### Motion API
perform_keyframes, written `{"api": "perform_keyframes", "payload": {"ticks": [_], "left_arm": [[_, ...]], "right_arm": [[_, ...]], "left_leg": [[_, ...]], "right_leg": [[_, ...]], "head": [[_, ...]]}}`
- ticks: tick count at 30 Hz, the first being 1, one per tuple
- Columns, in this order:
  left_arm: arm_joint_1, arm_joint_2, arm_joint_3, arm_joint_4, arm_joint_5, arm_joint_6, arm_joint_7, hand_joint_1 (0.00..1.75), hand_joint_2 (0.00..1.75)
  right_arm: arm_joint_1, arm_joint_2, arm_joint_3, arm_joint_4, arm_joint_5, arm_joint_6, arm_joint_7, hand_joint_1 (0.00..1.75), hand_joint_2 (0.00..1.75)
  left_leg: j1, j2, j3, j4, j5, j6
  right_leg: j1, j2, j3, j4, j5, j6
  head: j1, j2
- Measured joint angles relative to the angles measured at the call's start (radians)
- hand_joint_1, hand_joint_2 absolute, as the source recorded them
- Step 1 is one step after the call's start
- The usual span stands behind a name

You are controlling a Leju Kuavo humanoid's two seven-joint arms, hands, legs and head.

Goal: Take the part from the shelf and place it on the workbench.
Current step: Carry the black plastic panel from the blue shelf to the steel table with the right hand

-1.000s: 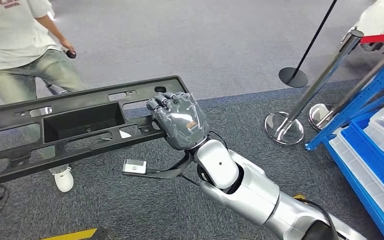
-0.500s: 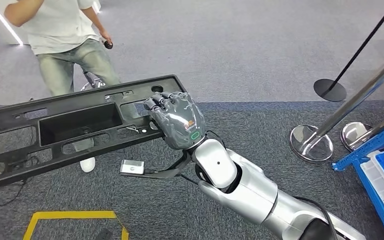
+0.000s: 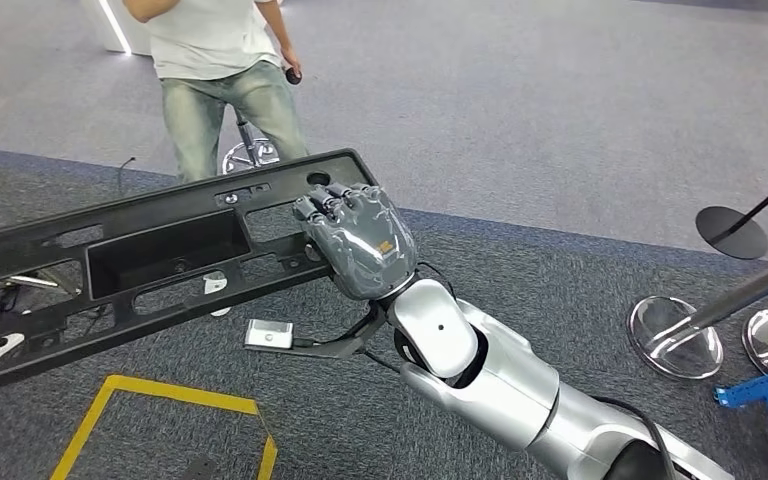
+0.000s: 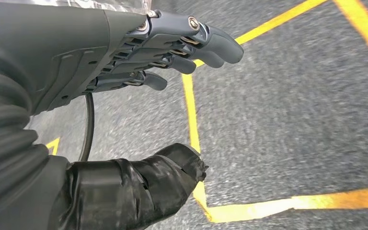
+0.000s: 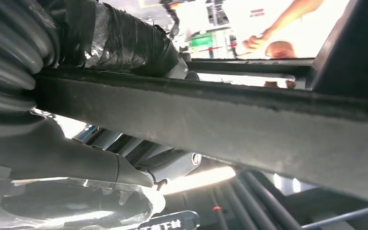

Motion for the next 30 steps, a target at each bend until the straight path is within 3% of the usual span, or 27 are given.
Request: {"api": "perform_keyframes", "payload": {"ticks": [2, 4, 6, 15, 18, 20, 21, 22, 23, 24, 25, 26, 28, 29, 30], "left_arm": [[-0.001, 0.000, 0.000, 0.000, 0.000, 0.000, 0.000, 0.00, 1.75], [-0.002, 0.000, 0.000, 0.000, 0.000, -0.001, 0.000, 0.00, 1.75], [-0.003, 0.000, 0.000, 0.000, 0.000, -0.001, 0.000, 0.00, 1.75], [-0.002, 0.000, 0.000, 0.000, 0.000, -0.002, 0.000, 0.00, 1.75], [0.000, 0.000, 0.000, 0.000, 0.000, -0.002, 0.000, 0.00, 1.75], [0.005, 0.000, 0.000, 0.000, 0.000, -0.003, 0.000, 0.00, 1.75], [0.005, 0.000, 0.000, 0.000, 0.000, -0.004, 0.000, 0.00, 1.75], [0.004, 0.000, 0.000, 0.000, 0.000, -0.004, 0.000, 0.00, 1.75], [0.002, 0.000, 0.000, 0.000, 0.000, -0.005, 0.000, 0.00, 1.75], [0.002, 0.000, 0.000, 0.000, 0.000, -0.005, 0.000, 0.00, 1.75], [0.003, 0.000, 0.000, 0.000, 0.000, -0.005, 0.000, 0.00, 1.75], [0.003, 0.000, 0.000, 0.000, 0.000, -0.005, 0.000, 0.00, 1.75], [0.001, 0.000, 0.000, 0.000, 0.000, -0.006, 0.000, 0.00, 1.75], [-0.001, 0.000, 0.000, 0.000, 0.000, -0.006, 0.000, 0.00, 1.75], [-0.001, 0.001, 0.000, 0.000, 0.000, -0.006, 0.000, 0.00, 1.75]], "right_arm": [[-0.001, -0.001, 0.000, -0.001, 0.000, 0.000, 0.000, 1.75, 1.75], [-0.001, -0.001, 0.000, -0.002, 0.000, 0.000, 0.000, 1.75, 1.75], [-0.001, -0.001, 0.000, -0.002, 0.000, 0.000, 0.000, 1.75, 1.75], [-0.001, -0.001, 0.000, -0.002, 0.000, 0.000, 0.000, 1.75, 1.75], [-0.002, -0.001, 0.000, -0.002, 0.000, 0.000, 0.000, 1.75, 1.75], [-0.003, 0.000, 0.000, -0.003, 0.001, 0.001, 0.000, 1.75, 1.75], [-0.004, 0.000, 0.000, -0.003, 0.002, 0.001, -0.001, 1.75, 1.75], [-0.004, 0.000, 0.000, -0.003, 0.003, 0.002, -0.001, 1.75, 1.75], [-0.006, 0.000, 0.000, -0.003, 0.003, 0.003, -0.001, 1.75, 1.75], [-0.007, 0.000, 0.000, -0.003, 0.003, 0.004, -0.002, 1.75, 1.75], [-0.008, 0.000, 0.000, -0.004, 0.003, 0.006, -0.002, 1.75, 1.75], [-0.009, 0.000, 0.000, -0.004, 0.003, 0.006, -0.002, 1.75, 1.75], [-0.009, -0.001, 0.000, -0.005, 0.003, 0.006, -0.002, 1.75, 1.75], [-0.007, -0.001, 0.000, -0.004, 0.003, 0.006, -0.002, 1.75, 1.75], [-0.006, -0.002, 0.000, -0.004, 0.003, 0.006, -0.002, 1.75, 1.75]], "left_leg": [[0.001, -0.028, -0.007, 0.010, -0.003, -0.007], [0.003, -0.048, -0.017, 0.017, -0.003, -0.018], [0.007, -0.056, -0.022, 0.017, 0.000, -0.024], [0.008, -0.057, -0.022, 0.017, 0.000, -0.025], [0.011, -0.065, -0.024, 0.013, 0.002, -0.031], [0.009, -0.032, -0.036, 0.033, -0.012, -0.040], [0.008, -0.001, -0.069, 0.099, -0.044, -0.046], [0.005, 0.055, -0.066, 0.102, -0.053, -0.049], [0.003, 0.079, -0.059, 0.097, -0.054, -0.042], [0.002, 0.093, -0.046, 0.082, -0.049, -0.034], [0.001, 0.097, -0.009, 0.016, -0.022, -0.020], [0.002, 0.074, -0.006, 0.013, -0.020, -0.008], [0.002, 0.053, -0.005, 0.013, -0.021, 0.000], [0.002, 0.039, -0.004, 0.013, -0.022, 0.001], [0.001, 0.025, -0.003, 0.014, -0.022, 0.001]], "right_leg": [[-0.008, 0.047, 0.056, -0.127, 0.052, -0.001], [-0.009, 0.078, 0.078, -0.178, 0.059, -0.002], [-0.007, 0.071, 0.079, -0.181, 0.060, -0.002], [-0.006, 0.070, 0.079, -0.181, 0.060, -0.003], [-0.002, 0.062, 0.080, -0.181, 0.060, -0.008], [-0.004, 0.039, 0.086, -0.192, 0.066, -0.021], [-0.004, 0.017, 0.088, -0.197, 0.068, -0.028], [-0.001, -0.019, 0.091, -0.200, 0.065, -0.030], [0.004, -0.057, 0.094, -0.197, 0.056, -0.022], [0.007, -0.080, 0.095, -0.187, 0.042, -0.013], [0.007, -0.083, 0.089, -0.161, 0.021, -0.001], [0.006, -0.064, 0.071, -0.116, -0.006, 0.006], [0.004, -0.019, 0.003, 0.018, -0.062, 0.009], [0.004, -0.012, -0.030, 0.075, -0.077, 0.009], [0.004, -0.009, -0.048, 0.100, -0.073, 0.009]], "head": [[-0.001, 0.000], [-0.001, 0.000], [0.001, 0.000], [0.001, 0.000], [0.000, 0.000], [-0.005, 0.000], [-0.007, 0.000], [-0.010, 0.000], [-0.010, 0.000], [-0.008, 0.000], [-0.005, 0.000], [-0.002, 0.000], [0.001, 0.000], [0.002, 0.000], [0.002, 0.000]]}}
